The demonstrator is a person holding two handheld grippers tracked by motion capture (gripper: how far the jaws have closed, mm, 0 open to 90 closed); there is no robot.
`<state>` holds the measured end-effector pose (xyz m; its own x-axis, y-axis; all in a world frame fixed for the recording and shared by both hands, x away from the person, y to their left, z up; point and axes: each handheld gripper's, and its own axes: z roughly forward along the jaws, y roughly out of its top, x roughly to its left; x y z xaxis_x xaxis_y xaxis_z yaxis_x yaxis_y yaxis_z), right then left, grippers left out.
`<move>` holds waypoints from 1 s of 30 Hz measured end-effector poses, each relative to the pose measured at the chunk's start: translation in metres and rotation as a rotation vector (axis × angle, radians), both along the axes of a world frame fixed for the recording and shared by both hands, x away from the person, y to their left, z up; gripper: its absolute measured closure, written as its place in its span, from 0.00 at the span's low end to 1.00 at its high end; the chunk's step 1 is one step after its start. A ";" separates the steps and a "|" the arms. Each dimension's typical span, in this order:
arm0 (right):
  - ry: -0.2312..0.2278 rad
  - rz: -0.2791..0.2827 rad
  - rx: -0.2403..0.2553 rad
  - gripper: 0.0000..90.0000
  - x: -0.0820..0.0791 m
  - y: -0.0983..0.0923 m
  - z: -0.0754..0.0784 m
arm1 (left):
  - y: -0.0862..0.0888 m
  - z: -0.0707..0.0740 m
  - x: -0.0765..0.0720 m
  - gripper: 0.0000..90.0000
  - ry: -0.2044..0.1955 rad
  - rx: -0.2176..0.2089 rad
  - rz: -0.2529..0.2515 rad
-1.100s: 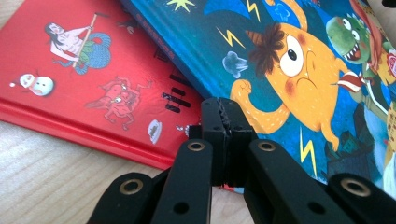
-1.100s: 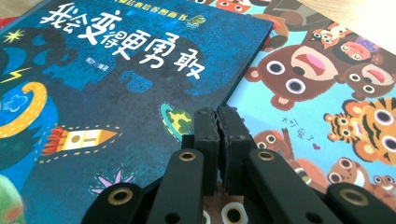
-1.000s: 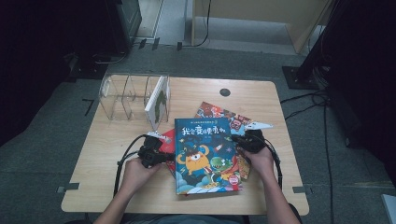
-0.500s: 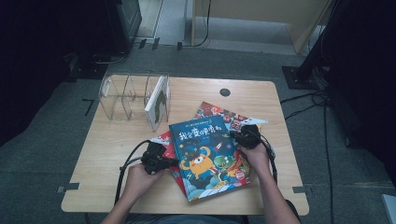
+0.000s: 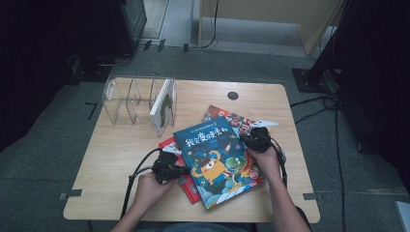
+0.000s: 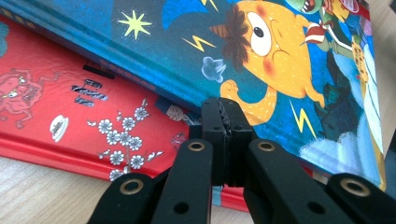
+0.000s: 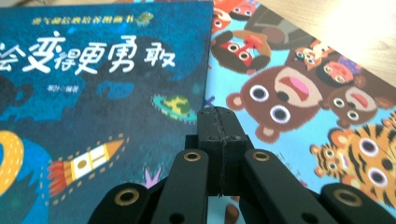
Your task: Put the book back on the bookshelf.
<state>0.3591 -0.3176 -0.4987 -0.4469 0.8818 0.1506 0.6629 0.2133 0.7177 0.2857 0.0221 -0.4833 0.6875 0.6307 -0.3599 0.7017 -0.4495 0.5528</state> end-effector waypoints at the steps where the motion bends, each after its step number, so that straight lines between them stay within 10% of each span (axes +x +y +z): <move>1: -0.001 -0.003 0.000 1.00 0.000 0.000 -0.001 | 0.000 0.000 0.000 1.00 -0.001 0.001 0.000; 15: -0.017 -0.022 -0.016 0.99 0.014 0.005 0.000 | -0.013 -0.002 -0.007 1.00 -0.001 -0.024 0.011; 30: -0.038 -0.010 0.043 1.00 -0.020 -0.014 0.006 | -0.013 0.006 0.013 1.00 0.012 -0.027 -0.006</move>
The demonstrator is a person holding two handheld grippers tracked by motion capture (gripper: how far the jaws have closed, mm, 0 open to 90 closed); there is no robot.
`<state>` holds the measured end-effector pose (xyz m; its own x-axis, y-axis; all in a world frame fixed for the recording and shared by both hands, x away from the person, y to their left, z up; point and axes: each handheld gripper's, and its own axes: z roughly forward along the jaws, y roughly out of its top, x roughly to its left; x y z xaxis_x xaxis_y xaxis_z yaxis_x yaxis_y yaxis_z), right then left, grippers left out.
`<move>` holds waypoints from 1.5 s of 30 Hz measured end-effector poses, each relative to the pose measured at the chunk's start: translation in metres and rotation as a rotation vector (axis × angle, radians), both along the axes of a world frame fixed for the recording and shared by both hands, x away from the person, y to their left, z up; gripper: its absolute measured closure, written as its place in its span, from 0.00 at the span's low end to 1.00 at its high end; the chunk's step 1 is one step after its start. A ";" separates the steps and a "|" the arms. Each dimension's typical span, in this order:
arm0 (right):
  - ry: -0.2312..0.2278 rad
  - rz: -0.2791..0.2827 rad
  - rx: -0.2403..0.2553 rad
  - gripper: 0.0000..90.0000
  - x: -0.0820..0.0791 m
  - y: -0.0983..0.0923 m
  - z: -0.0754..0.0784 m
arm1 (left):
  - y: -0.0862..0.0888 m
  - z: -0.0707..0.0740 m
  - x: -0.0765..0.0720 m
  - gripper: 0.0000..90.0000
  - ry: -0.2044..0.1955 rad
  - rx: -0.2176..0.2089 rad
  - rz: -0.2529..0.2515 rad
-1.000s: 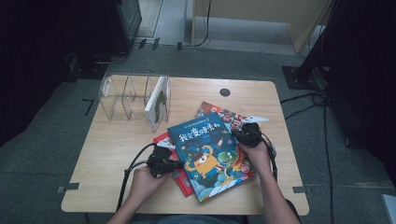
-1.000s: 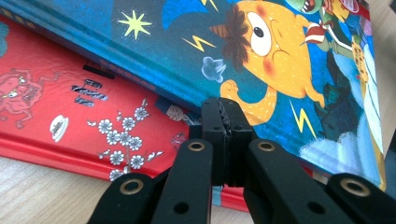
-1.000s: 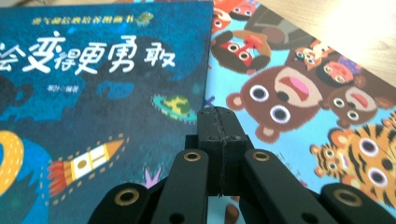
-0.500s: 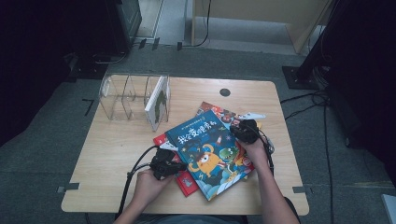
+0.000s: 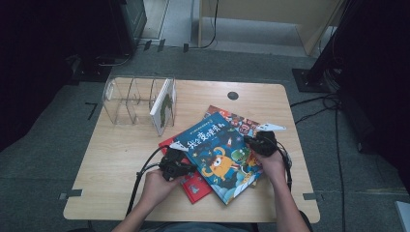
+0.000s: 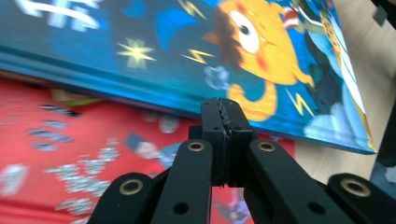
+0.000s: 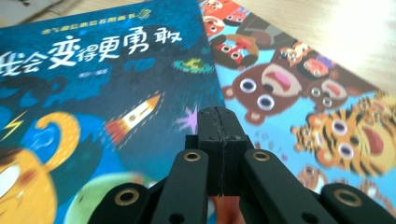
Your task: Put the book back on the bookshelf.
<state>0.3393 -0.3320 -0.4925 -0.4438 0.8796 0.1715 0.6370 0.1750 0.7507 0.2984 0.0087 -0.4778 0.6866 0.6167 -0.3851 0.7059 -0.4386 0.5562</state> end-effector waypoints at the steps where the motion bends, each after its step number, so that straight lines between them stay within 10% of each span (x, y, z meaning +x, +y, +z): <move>1: 0.003 0.001 0.000 1.00 -0.003 -0.002 0.000 | 0.003 0.001 0.003 1.00 0.008 -0.001 0.006; 18: -0.002 -0.034 -0.008 1.00 -0.057 -0.033 -0.006 | 0.046 0.014 0.045 0.82 0.058 -0.035 0.061; 33: -0.013 -0.065 -0.016 1.00 -0.094 -0.053 -0.008 | 0.051 0.012 0.054 0.50 0.029 -0.028 0.045; 45: 0.023 -0.054 -0.049 1.00 -0.111 -0.059 -0.012 | 0.058 0.010 0.054 0.46 0.005 -0.043 0.075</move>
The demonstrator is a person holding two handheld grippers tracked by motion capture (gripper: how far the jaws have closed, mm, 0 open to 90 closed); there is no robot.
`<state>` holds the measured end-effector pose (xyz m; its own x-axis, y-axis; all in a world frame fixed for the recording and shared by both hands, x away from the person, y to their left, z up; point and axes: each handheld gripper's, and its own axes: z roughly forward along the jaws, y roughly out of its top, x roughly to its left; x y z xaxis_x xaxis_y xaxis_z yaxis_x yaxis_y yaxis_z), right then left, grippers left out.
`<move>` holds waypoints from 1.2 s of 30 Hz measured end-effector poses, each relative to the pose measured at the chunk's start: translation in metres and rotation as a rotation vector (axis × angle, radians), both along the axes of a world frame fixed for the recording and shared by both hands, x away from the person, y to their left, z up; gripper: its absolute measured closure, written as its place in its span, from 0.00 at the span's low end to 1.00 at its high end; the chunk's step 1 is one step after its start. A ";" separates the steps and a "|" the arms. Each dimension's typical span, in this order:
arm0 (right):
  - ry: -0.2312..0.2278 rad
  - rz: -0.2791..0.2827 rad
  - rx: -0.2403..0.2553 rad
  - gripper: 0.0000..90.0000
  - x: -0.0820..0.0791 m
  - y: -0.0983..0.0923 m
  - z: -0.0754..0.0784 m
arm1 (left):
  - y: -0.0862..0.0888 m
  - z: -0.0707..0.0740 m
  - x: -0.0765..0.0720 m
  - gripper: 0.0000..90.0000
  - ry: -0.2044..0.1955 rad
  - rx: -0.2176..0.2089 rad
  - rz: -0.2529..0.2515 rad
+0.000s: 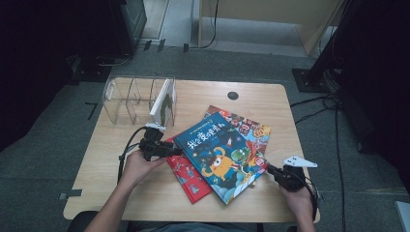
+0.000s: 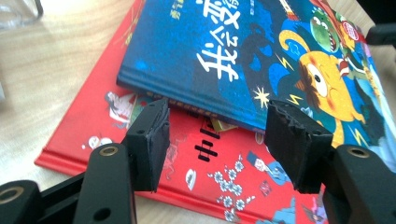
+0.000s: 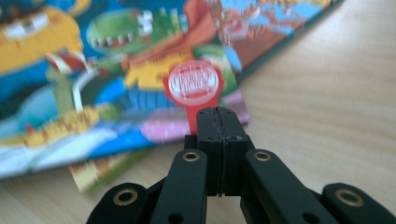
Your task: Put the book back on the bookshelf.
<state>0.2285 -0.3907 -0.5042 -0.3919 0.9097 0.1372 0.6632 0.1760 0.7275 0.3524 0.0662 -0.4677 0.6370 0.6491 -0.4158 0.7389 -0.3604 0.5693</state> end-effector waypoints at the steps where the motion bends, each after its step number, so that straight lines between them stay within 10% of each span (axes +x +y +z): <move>1: 0.007 -0.001 -0.008 1.00 -0.001 -0.001 -0.001 | 0.000 0.000 0.000 0.45 -0.007 -0.002 0.001; 36: 0.032 -0.021 0.026 0.99 0.067 -0.009 -0.005 | 0.009 -0.013 0.010 0.41 -0.040 0.063 0.053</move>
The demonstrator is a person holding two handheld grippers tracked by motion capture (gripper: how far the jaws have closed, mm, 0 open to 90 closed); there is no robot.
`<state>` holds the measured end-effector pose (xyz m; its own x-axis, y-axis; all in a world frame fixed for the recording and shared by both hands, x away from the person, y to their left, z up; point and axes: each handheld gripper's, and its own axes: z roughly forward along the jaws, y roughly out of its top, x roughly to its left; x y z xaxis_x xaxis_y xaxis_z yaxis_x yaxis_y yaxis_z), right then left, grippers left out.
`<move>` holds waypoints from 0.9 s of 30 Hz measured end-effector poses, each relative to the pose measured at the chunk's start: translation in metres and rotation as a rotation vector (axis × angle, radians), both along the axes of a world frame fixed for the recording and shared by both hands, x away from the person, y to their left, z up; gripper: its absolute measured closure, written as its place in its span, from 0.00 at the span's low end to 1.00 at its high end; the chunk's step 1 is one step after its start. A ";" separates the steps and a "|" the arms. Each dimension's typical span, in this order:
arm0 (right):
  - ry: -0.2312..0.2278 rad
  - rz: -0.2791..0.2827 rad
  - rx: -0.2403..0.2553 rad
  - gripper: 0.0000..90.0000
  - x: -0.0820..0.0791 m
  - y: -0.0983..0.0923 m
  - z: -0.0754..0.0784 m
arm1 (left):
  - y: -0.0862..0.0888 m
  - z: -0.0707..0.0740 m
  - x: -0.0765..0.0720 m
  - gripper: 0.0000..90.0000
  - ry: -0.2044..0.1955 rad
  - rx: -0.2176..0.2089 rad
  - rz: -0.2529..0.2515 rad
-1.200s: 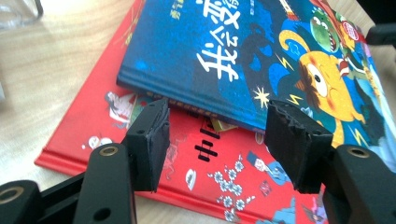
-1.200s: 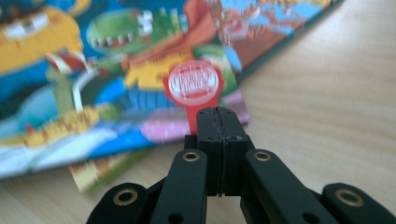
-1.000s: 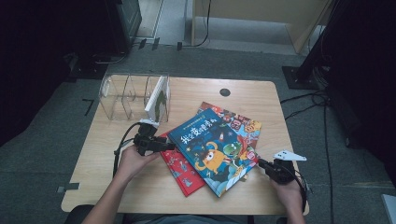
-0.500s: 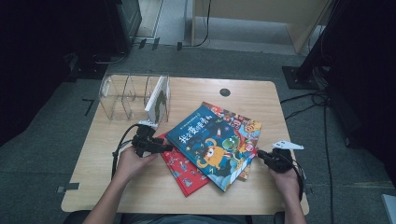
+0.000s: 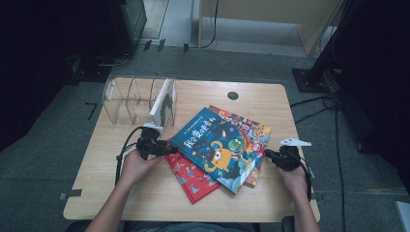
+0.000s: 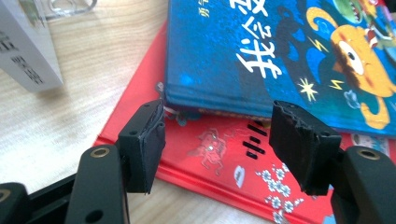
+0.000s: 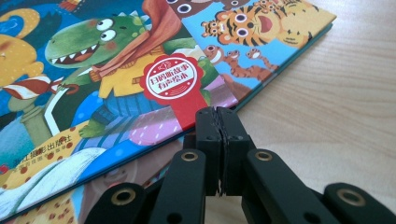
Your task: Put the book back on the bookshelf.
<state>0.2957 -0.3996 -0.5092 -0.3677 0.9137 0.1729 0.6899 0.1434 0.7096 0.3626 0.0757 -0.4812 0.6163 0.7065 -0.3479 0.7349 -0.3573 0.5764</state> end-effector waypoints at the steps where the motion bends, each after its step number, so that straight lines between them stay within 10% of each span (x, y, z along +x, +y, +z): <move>1: -0.002 0.001 -0.009 0.99 0.002 0.001 0.000 | -0.001 0.000 0.001 0.41 0.000 -0.001 0.000; 27: -0.001 -0.032 -0.002 1.00 0.007 0.003 0.001 | -0.019 -0.002 -0.014 0.47 0.085 0.045 -0.054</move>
